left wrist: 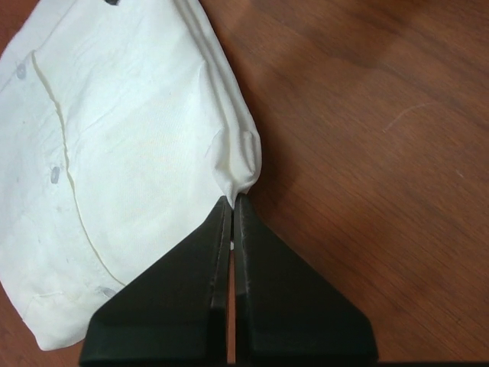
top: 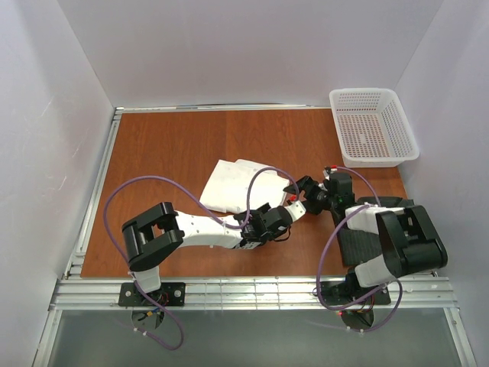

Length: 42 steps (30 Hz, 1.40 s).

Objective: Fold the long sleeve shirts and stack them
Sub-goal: Fold the shirt

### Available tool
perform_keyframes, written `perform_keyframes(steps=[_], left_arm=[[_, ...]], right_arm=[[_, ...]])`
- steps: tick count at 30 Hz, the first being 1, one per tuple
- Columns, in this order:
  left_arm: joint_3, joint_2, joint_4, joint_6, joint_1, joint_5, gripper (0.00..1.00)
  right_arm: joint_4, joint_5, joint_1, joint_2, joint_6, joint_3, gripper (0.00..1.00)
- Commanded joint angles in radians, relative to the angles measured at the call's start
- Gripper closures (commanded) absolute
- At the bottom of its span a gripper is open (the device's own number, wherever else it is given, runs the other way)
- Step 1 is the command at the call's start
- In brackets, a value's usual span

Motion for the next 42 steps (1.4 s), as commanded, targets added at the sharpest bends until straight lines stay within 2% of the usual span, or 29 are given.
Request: perform_keyframes(steps=[1, 5, 11, 17, 25, 29, 35, 42], left_arm=[[-0.021, -0.059, -0.005, -0.069, 0.005, 0.024, 1.00], [-0.028, -0.064, -0.012, -0.104, 0.006, 0.038, 1.00], [-0.007, -0.069, -0.028, -0.173, 0.008, 0.020, 1.00], [0.010, -0.119, -0.058, -0.246, 0.044, -0.020, 1.00], [0.037, -0.162, -0.100, -0.285, 0.083, -0.023, 1.00], [0.076, -0.162, -0.117, -0.300, 0.087, -0.020, 1.00], [0.094, -0.153, -0.120, -0.316, 0.089, -0.005, 1.00], [0.088, -0.162, -0.121, -0.346, 0.087, 0.036, 1.00]], right_arm=[[0.176, -0.024, 0.027, 0.101, 0.087, 0.006, 0.03], [0.313, -0.030, 0.077, 0.213, 0.156, 0.009, 0.07], [0.334, 0.022, 0.159, 0.302, 0.203, 0.023, 0.10], [0.330, 0.088, 0.166, 0.229, 0.192, -0.063, 0.11], [0.128, 0.151, 0.133, 0.105, 0.112, -0.064, 0.10], [0.117, 0.117, 0.133, 0.074, 0.158, -0.073, 0.08], [0.176, 0.103, 0.174, 0.094, 0.241, -0.052, 0.06], [0.250, 0.105, 0.199, 0.209, 0.308, 0.023, 0.09]])
